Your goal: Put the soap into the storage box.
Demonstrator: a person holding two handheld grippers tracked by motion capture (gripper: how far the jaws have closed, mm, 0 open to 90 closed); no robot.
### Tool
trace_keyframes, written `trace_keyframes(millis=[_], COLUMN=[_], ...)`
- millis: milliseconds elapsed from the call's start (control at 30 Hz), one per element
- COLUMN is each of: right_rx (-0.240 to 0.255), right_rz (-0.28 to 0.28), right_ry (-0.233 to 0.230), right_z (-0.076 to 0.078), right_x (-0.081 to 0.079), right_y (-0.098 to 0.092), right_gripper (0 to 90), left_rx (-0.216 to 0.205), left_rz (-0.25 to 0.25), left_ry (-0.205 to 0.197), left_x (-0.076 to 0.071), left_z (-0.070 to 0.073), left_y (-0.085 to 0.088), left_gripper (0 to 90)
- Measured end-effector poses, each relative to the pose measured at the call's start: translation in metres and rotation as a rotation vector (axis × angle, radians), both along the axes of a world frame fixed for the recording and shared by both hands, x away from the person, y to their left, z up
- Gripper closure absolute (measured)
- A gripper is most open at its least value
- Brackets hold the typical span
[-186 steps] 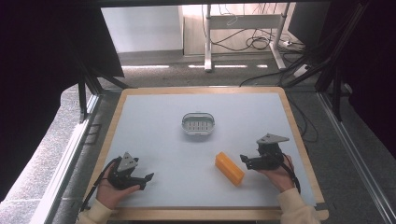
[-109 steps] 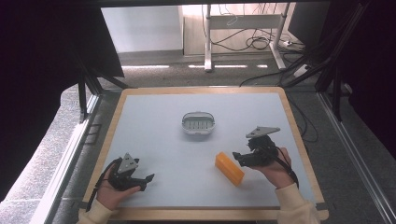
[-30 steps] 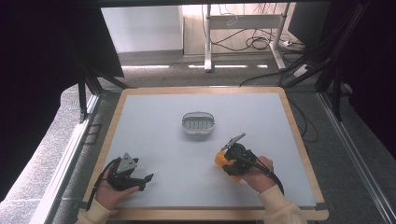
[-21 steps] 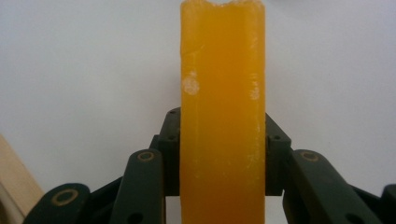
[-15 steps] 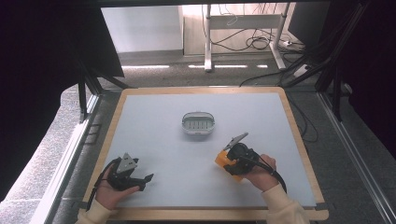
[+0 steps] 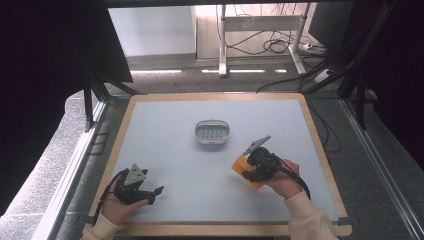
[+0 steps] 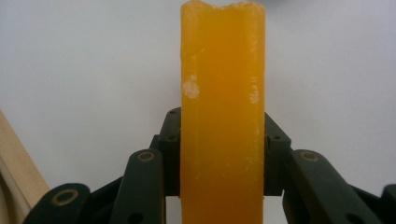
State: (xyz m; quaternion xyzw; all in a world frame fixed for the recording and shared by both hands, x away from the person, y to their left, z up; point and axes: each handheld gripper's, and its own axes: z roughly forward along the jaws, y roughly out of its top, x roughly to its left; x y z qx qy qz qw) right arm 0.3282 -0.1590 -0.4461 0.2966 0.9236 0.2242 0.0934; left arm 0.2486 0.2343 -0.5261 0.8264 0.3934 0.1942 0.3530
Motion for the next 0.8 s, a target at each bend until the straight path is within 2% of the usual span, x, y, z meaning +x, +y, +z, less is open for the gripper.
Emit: trace_keyframes(millis=[167, 300, 467, 800], right_rx=[0.011, 0.038, 0.024, 0.048], right_rz=[0.011, 0.035, 0.049, 0.065], right_ry=[-0.013, -0.002, -0.021, -0.006], right_z=[0.007, 0.015, 0.019, 0.024], right_x=[0.005, 0.01, 0.017, 0.032], right_y=[-0.002, -0.002, 0.001, 0.002], right_gripper=[61.8, 61.8, 61.8, 61.8], left_rx=[0.0, 0.002, 0.006, 0.009], left_rz=[-0.001, -0.003, -0.006, -0.006], left_ry=[0.0, 0.001, 0.002, 0.007], left_x=[0.0, 0.0, 0.0, 0.0], left_z=[0.0, 0.0, 0.0, -0.001], left_y=[0.0, -0.001, -0.002, -0.001], left_gripper=[16.9, 16.9, 16.9, 16.9])
